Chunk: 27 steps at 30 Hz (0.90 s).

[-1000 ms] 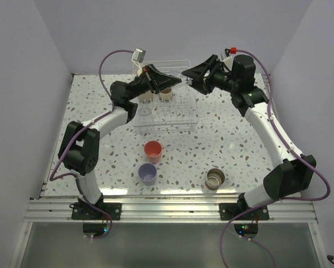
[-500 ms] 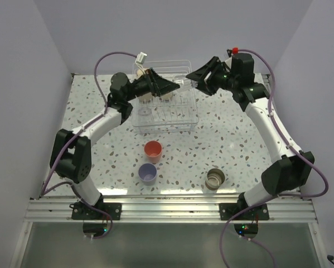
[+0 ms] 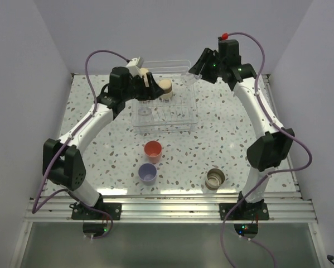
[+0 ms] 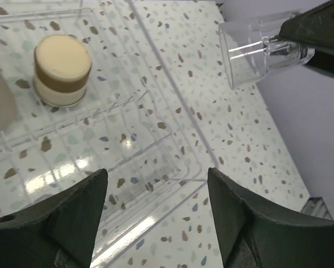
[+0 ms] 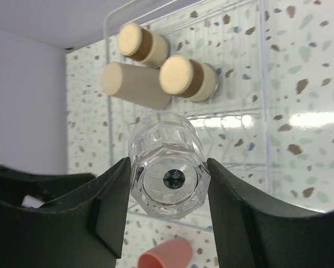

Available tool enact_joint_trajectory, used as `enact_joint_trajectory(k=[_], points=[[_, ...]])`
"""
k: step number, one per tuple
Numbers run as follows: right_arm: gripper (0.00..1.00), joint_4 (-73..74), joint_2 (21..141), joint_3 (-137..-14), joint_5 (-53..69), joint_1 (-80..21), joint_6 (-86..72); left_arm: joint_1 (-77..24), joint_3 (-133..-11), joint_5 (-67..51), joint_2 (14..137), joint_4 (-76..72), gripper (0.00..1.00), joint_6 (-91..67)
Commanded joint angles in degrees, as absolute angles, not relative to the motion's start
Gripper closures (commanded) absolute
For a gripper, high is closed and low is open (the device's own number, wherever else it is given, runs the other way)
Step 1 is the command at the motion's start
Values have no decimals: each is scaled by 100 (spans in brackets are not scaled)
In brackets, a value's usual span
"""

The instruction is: Load the cups into the dish rack

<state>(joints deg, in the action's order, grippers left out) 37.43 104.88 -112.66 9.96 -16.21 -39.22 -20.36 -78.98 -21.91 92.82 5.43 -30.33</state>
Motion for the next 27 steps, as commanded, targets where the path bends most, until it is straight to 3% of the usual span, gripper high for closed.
enact_joint_trajectory(k=[1,7,11,27], points=[[100,4226,11274,-12563,10,-1941,-2894,-1995,-8200,-1380,8912,1581,25,-2181],[100,5045,13384,-15493,-1027,-2268,-2382,-2004,-8174,-1134,8754,2012,25,-1855],[100,4378,13438,-14960,-1415,-2285,-2206,-2004,-8244,-1090,8824,2223,25,-1758],[100,4368,14563,-15153,-1600,-2285,-1978,-2004,-8376,-1283,9202,2364,26,-1775]])
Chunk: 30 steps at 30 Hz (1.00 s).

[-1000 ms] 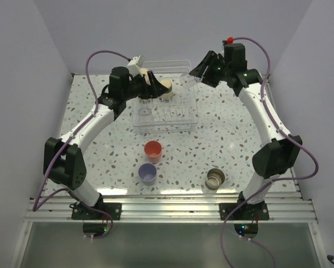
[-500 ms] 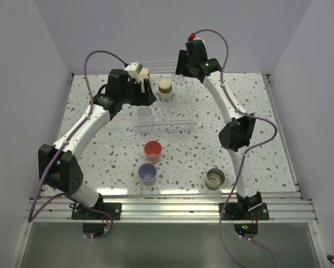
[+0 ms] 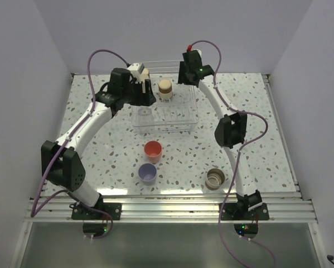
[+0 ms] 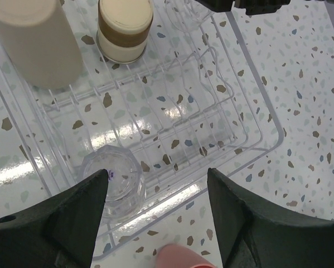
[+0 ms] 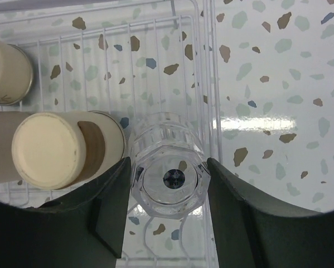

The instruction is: Load the cups into the dish rack

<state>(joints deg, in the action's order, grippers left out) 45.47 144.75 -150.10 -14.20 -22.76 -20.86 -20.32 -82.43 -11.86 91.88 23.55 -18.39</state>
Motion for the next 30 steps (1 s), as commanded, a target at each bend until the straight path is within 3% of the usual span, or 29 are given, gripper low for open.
enact_joint_trajectory(k=[1,12,16,17,22,23,27,30], points=[[100,4386,14590,-15144,-1591,-2294,-1969,-2004,-8341,-1292,9193,2373,26,-1784],[100,4535,14845,-14959,-1652,-2478,-1854,-2004,-8253,-1345,9193,2373,26,-1819],[84,4570,14897,-14941,-1696,-2479,-1846,-2004,-8218,-1362,9167,2382,26,-1828],[73,4562,14906,-14950,-1714,-2479,-1846,-2004,-8209,-1371,9158,2391,26,-1837],[38,4553,14915,-14968,-1714,-2496,-1863,-2004,-8156,-1354,9106,2417,27,-1828],[27,4553,14889,-14985,-1714,-2505,-1863,-2004,-8148,-1345,9097,2426,26,-1828],[14,4509,14792,-15029,-1670,-2522,-1872,-2013,-8130,-1345,9097,2443,26,-1828],[12,4439,14678,-15064,-1591,-2522,-1846,-2004,-8147,-1345,9088,2461,26,-1837]])
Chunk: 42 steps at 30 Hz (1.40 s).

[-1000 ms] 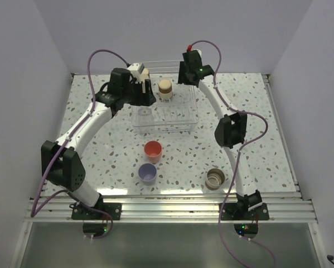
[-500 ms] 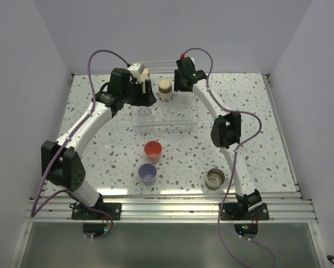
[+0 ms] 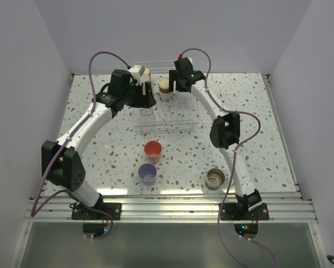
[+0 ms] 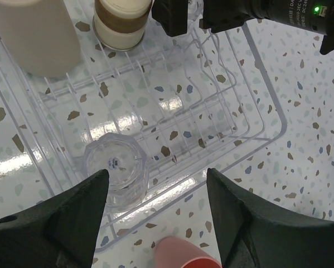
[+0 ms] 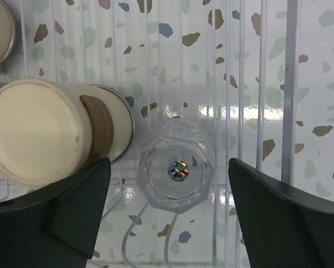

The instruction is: Load the cups into the dish rack

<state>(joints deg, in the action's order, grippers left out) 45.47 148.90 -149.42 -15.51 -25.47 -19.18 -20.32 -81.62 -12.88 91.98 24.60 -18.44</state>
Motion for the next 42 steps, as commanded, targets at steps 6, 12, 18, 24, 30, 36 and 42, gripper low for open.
enact_joint_trajectory(k=[6,12,18,24,30,36,42], points=[[6,4386,14204,-15108,-1591,-2514,-1802,-2004,-8191,-1283,8983,2584,26,-1784],[4,4149,13264,-14531,-1670,-2505,-1811,-2083,-8156,-1160,8825,2812,26,-1583],[2,3815,12061,-13537,-1732,-2452,-1898,-2776,-8235,-976,8754,3357,24,-1091],[2,3894,10910,-12422,-1775,-2373,-1986,-3629,-8157,-502,8728,4156,24,-1002],[2,3622,9801,-10744,-1732,-2277,-2109,-4069,-7622,-115,8526,4395,25,-1169],[2,3787,9273,-10099,-1617,-2206,-2127,-4473,-7085,-18,8525,4263,29,-1344],[2,3876,8992,-9871,-1521,-2145,-2048,-4755,-6689,167,8587,3974,39,-1564]])
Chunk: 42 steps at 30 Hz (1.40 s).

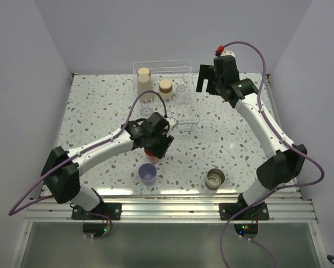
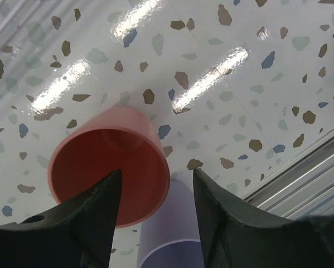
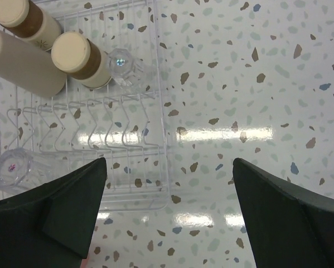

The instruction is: Load the cups into the dish rack

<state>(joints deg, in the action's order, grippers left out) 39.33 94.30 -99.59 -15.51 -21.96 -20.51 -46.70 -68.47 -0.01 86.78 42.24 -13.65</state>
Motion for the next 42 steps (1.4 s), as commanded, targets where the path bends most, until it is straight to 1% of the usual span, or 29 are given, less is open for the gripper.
enact_joint_trajectory(k=[1,3,4,5,6,8,9,11,15,16,19,20,21,22,23,24,25,26,27,28,29,30,31,32,33,34,35,38,42], points=[[2,3876,8974,-9835,-1494,-2136,-2057,-4781,-6619,158,8604,3894,44,-1591],[2,3876,8878,-9730,-1442,-2118,-2091,-4790,-6495,123,8692,3710,52,-1661],[2,3876,8851,-9695,-1372,-2127,-2109,-4799,-6460,114,8718,3657,62,-1679],[2,3867,8824,-9607,-1336,-2118,-2135,-4799,-6477,106,8762,3630,68,-1722],[2,3850,8772,-9572,-1310,-2127,-2188,-4808,-6512,114,8841,3630,79,-1731],[2,3850,8737,-9501,-1266,-2127,-2197,-4816,-6670,123,8903,3656,87,-1749],[2,3867,8710,-9484,-1257,-2127,-2197,-4834,-6714,114,8938,3691,94,-1749],[2,3885,8649,-9483,-1274,-2127,-2189,-4834,-6881,105,8930,3735,100,-1740],[2,3946,8464,-9553,-1239,-2118,-2197,-4834,-7487,202,8851,4042,100,-1635],[2,3964,8394,-9580,-1231,-2118,-2197,-4825,-7897,220,8833,4104,100,-1609],[2,4008,8297,-9764,-1029,-2109,-2206,-4685,-8593,97,8807,4245,100,-1565],[2,4043,8288,-9921,-950,-2101,-2189,-4580,-8952,-147,8798,4236,100,-1573],[2,4156,8297,-10027,-749,-2092,-2188,-4301,-9060,-289,8746,4115,100,-1591],[2,4201,8332,-10237,-599,-2048,-2197,-4098,-9079,-751,8684,3965,100,-1626],[2,4253,8358,-10318,-337,-1926,-2310,-3861,-8975,-1078,8501,3459,100,-1722],[2,4219,8376,-10371,284,-1820,-2425,-3389,-8852,-1412,8386,3167,100,-1801],[2,4123,8367,-10319,795,-1584,-2574,-3175,-8616,-2050,8289,2877,100,-1897],[2,3974,8367,-10240,1252,-1486,-2967,-2981,-8483,-2379,8123,2239,100,-2133],[2,3590,8341,-10144,2049,-1424,-3171,-2623,-8360,-2695,8052,1884,100,-2284],[2,3368,8332,-9951,2361,-1406,-3364,-2497,-8080,-3290,7999,1533,100,-2450],[2,2940,8349,-9854,2643,-1398,-3793,-2374,-7929,-3574,7902,729,100,-2887],[2,2701,8402,-9748,3289,-1397,-4049,-2173,-7771,-3829,7858,268,100,-3144],[2,2472,8428,-9521,3522,-1406,-4304,-2093,-7430,-4241,7831,-293,100,-3425],[2,1965,8455,-9388,3742,-1406,-4776,-1944,-7261,-4402,7796,-1282,100,-4054],[2,1655,8455,-9239,3979,-1398,-5016,-1890,-7129,-4525,7787,-1753,100,-4374],[2,1383,8429,-8933,4086,-1406,-5245,-1829,-6832,-4709,7796,-2262,100,-5021],[2,884,8420,-8782,4148,-1406,-5656,-1732,-6707,-4754,7839,-3207,100,-5341],[2,336,8394,-8429,4315,-1424,-6159,-1618,-6399,-4851,8050,-4643,100,-6361],[2,255,8437,-8385,4272,-1441,-6249,-1591,-6241,-4817,8323,-5694,100,-7100]])
